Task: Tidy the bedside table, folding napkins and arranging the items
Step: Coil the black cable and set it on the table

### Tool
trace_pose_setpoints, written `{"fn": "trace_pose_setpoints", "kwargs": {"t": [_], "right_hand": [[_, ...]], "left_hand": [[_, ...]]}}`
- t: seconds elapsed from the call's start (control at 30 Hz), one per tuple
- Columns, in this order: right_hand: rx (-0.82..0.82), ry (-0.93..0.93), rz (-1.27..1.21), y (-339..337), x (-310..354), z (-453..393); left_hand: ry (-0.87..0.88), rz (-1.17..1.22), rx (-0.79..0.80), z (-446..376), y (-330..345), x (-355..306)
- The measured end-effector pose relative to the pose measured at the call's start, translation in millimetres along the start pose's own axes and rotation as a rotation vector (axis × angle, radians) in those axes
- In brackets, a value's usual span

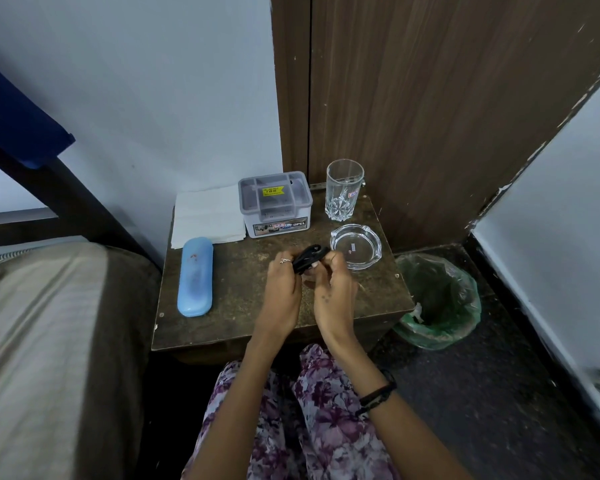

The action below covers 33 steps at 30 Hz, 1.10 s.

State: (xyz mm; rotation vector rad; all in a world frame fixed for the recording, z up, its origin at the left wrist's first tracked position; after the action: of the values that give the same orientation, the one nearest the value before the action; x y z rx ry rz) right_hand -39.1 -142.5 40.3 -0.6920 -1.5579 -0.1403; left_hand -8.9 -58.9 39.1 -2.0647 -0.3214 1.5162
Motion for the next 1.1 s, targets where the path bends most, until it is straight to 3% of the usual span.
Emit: {"fn": "trace_pose_setpoints", "kwargs": {"t": [0.27, 0.43, 0.53, 0.73, 0.87, 1.1], "right_hand": [[0.042, -0.153, 0.37, -6.6, -0.1, -0.7], [0.05, -0.248, 0.504, -5.5, 0.0, 8.2], [0.095, -0.225, 0.397, -5.2, -0.8, 6.6], [0.061, -0.079, 0.161, -14.2, -0.8, -15.3], [0.063, 0.174, -0.155, -16.9, -5.4, -22.6], [0.407, 0.449, -0.474, -11.6, -12.7, -36.0]], "left_hand": [[0.039, -0.011, 0.06, -0.5, 0.6, -1.9], [0.089, -0.165, 0.033, -6.8, -10.3, 6.1], [0.023, -0.07, 0.08, -11.5, -18.0, 11.9], [-0.414, 0.436, 0.085, -8.8, -17.2, 26.2], [-0.471, 0.589, 0.132, -11.9, -14.6, 26.0], [-0.514, 0.779, 0.181, -13.2, -12.7, 27.4]]}}
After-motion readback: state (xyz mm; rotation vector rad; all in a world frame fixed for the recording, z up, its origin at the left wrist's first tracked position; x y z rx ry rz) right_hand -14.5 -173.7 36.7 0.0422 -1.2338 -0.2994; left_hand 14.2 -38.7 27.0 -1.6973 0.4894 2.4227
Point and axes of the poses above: each hand's wrist, its own z-axis away from the middle knuckle, its own y-axis out of the palm, x = y × z, the point moved 2 cm from there along -z, towards the middle knuckle, and after that the axes turned 2 degrees about y, right-handed, at the moved point
